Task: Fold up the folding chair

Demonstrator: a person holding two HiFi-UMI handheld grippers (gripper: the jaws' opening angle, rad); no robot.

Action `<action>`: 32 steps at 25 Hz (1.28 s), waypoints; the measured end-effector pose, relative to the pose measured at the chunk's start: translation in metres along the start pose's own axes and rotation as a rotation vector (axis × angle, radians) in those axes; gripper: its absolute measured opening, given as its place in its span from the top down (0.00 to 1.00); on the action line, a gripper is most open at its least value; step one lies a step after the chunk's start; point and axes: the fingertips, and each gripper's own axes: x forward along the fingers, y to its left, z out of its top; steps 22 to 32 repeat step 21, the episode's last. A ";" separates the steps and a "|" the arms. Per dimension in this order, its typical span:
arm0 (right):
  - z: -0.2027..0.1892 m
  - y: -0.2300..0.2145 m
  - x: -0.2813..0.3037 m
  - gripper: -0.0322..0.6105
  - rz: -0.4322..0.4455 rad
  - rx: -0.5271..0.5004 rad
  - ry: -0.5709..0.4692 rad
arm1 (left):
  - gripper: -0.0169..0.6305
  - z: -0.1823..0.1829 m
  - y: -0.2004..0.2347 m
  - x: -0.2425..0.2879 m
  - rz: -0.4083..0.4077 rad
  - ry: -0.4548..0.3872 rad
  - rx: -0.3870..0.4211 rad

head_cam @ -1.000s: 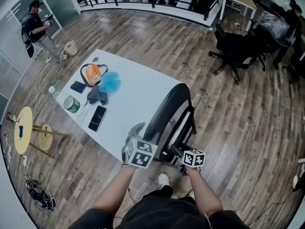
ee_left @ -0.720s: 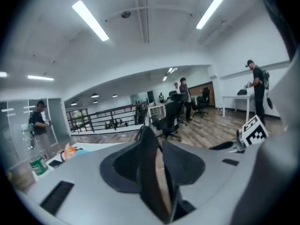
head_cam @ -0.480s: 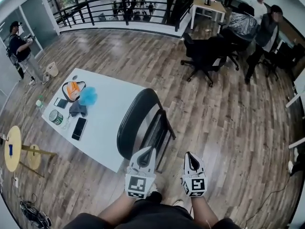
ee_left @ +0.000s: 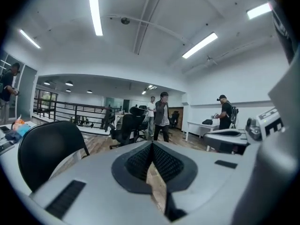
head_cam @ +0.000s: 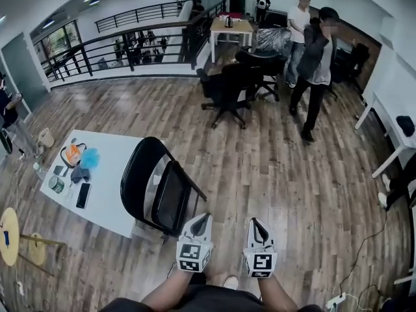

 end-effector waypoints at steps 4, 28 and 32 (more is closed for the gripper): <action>0.002 -0.031 -0.045 0.93 -0.037 -0.010 -0.021 | 0.97 0.001 -0.047 -0.004 -0.026 -0.011 0.015; 0.016 -0.057 -0.101 0.93 -0.074 -0.030 -0.072 | 0.97 0.008 -0.097 -0.033 -0.039 -0.037 0.017; 0.016 -0.057 -0.101 0.93 -0.074 -0.030 -0.072 | 0.97 0.008 -0.097 -0.033 -0.039 -0.037 0.017</action>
